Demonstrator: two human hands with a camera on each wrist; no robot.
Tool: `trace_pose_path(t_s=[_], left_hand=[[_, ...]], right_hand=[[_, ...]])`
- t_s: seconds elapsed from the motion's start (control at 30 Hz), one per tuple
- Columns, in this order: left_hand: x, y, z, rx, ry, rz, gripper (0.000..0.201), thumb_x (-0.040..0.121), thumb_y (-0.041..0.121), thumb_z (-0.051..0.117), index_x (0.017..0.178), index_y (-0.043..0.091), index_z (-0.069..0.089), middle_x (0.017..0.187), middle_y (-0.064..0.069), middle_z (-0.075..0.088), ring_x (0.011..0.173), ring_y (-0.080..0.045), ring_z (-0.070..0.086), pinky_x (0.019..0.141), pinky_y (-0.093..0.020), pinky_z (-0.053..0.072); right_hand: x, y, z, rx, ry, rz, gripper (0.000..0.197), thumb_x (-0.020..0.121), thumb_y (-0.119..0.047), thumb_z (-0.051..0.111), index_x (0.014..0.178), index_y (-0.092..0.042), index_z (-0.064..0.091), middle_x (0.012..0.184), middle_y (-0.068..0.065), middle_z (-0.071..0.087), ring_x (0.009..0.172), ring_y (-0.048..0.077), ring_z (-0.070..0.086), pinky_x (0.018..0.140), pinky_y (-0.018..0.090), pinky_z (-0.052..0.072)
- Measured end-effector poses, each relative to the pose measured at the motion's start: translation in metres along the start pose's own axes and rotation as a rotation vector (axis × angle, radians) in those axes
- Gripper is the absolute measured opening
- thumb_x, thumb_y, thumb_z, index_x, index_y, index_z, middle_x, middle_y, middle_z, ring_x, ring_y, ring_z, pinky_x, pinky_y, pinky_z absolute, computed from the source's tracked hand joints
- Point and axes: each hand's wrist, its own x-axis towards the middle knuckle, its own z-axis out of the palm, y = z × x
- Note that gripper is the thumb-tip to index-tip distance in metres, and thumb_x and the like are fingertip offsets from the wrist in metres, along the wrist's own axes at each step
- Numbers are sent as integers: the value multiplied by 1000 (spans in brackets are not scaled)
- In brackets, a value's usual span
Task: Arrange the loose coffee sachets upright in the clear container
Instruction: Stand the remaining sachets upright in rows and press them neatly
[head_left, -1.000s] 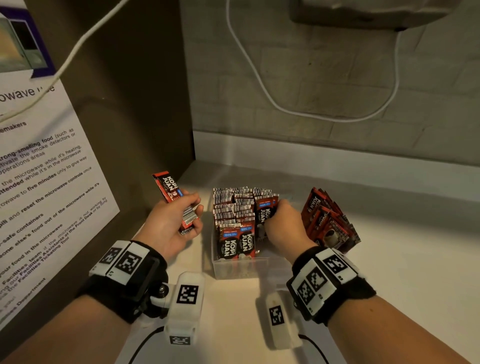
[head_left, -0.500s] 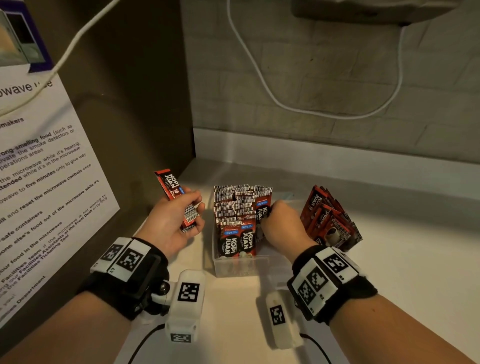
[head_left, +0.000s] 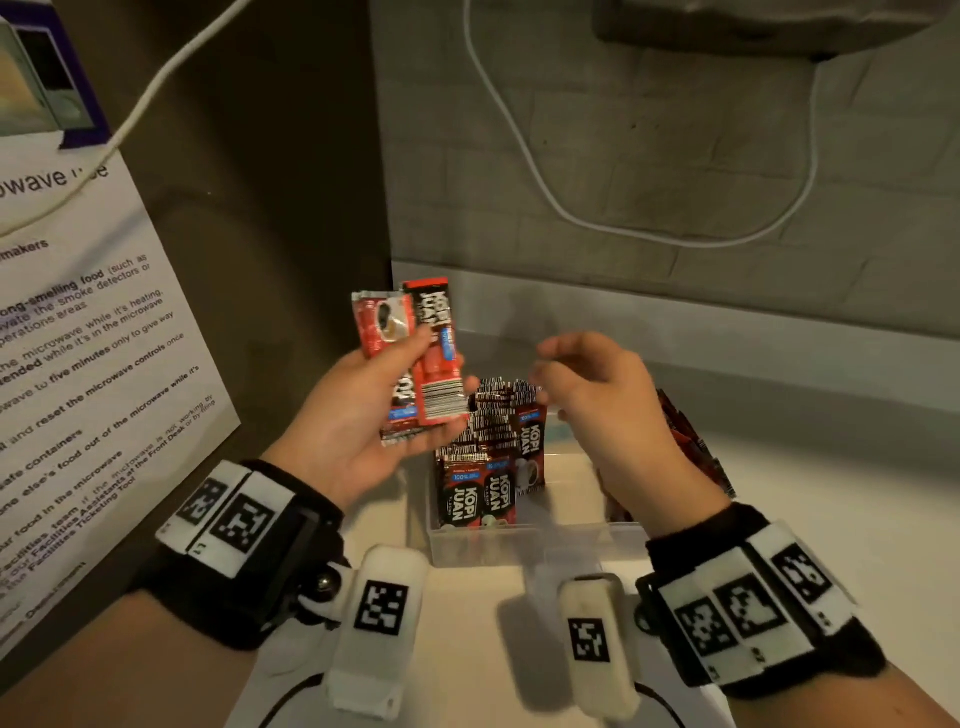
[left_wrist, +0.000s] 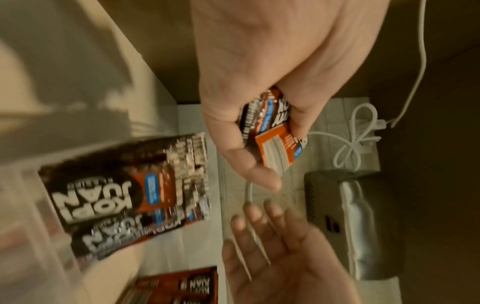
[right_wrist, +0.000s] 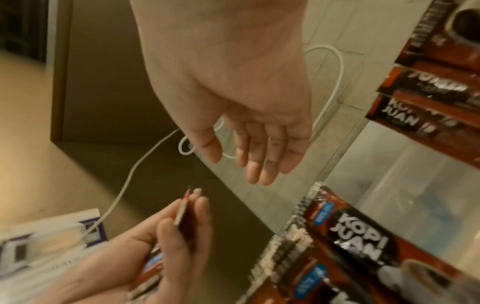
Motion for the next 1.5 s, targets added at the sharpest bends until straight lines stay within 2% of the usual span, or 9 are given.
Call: trace_pose_path(t_s=[0.13,0.37,0.6,0.7,0.9,1.07,1.17,1.33,1.5], left_hand=[[-4,-9,20,56,-116,-52,27,87,28,62,110,13,66,93,-11,74,74,-22,72,51,-32,55],[-3,-23,33,86,-176,-100,32,93,36,56,115,14,66,100,-12,73,79,-23,72,60,-36,57],[3,-21,30,-10,-134,-131,30,99,34,48,112,20,70,87,-3,70,85,-22,71,71,-54,58],[4,-23,28,36,-115,-99,30,100,36,46,112,22,69,88,-2,73,84,-20,72,80,-47,55],[4,-29,32,-17,-128,-101,36,99,40,44,124,21,61,108,-8,73,92,-23,71,75,-37,55],[5,-26,29,-124,-172,-72,48,99,51,30,124,28,63,117,-9,70,102,-21,69,80,-35,55],[4,-24,27,-115,-205,-58,57,86,62,39,124,26,62,118,-11,69,108,-23,67,87,-37,52],[5,-27,25,-143,-147,26,29,95,17,53,122,18,66,110,-13,71,91,-24,71,71,-35,59],[5,-24,25,-95,-170,62,25,96,16,53,115,18,68,102,-12,74,85,-23,72,67,-33,59]], right_hand=[[-12,-14,3,142,-213,13,14,83,-17,70,95,-11,67,92,13,70,75,17,65,74,36,53],[-16,-1,4,139,-98,-39,15,81,-2,70,87,-16,67,85,5,71,81,19,66,81,46,56],[-11,3,-6,351,2,-68,25,87,6,58,87,-17,67,80,0,70,74,15,64,68,28,52],[-10,2,-8,378,20,-137,34,87,5,59,93,-27,71,88,-7,74,83,8,67,74,21,51],[-16,7,3,95,-43,-300,45,90,4,55,119,-29,64,105,-6,70,98,3,65,79,11,48],[-20,13,9,-182,-127,-367,44,95,-22,45,129,-49,39,101,-4,52,105,19,49,94,36,43],[-21,11,8,-270,-171,-354,48,98,-16,45,130,-48,31,98,-11,41,106,16,40,97,31,37],[-22,4,6,101,-189,-202,49,94,-5,54,124,-43,51,100,-4,53,96,7,54,86,16,44],[-19,4,0,182,-78,-91,14,82,-10,71,90,-22,72,75,-10,71,62,-6,60,56,10,43]])
